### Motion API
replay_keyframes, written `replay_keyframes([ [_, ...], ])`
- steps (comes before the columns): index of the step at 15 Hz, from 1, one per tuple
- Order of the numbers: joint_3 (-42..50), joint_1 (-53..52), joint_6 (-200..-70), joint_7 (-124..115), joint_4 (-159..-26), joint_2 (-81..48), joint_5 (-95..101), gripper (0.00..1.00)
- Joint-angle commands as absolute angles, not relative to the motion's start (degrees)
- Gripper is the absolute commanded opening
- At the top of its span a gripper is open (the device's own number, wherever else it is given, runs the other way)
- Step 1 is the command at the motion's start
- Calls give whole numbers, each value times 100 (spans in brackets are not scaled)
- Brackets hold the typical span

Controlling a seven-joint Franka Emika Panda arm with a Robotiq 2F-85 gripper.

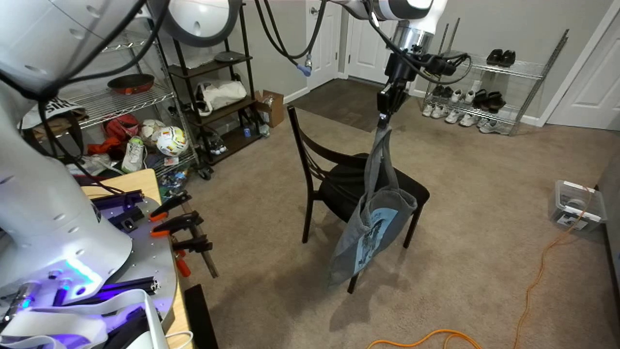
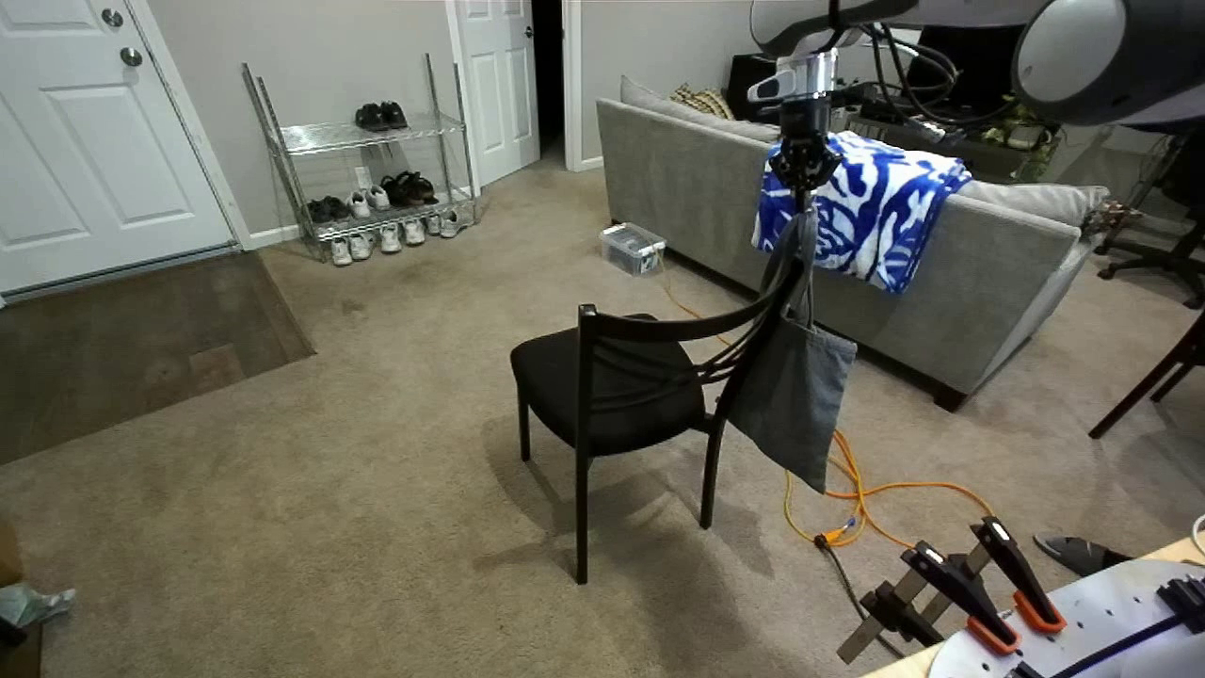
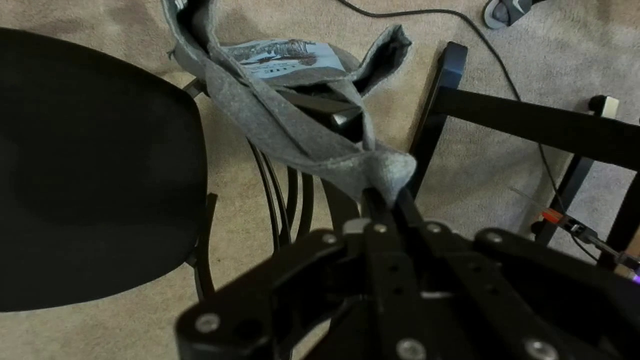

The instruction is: Put the bag on the right side of the chair

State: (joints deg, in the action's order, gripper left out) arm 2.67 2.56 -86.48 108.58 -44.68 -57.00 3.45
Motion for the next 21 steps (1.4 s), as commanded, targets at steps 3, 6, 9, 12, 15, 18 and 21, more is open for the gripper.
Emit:
replay_keyframes([
  [3,315,94,-8455,10898,-4271,-5757,459,2],
  [6,336,70,-8459,10927,-4276,-5759,462,32],
  [9,364,79,-8409,10881,-4248,-5764,442,49],
  [12,399,107,-8351,10867,-4212,-5776,418,69],
  [15,433,153,-8304,10847,-4193,-5778,364,88],
  [18,479,199,-8280,10817,-4183,-5782,345,100],
  [21,510,241,-8291,10826,-4173,-5785,334,100],
])
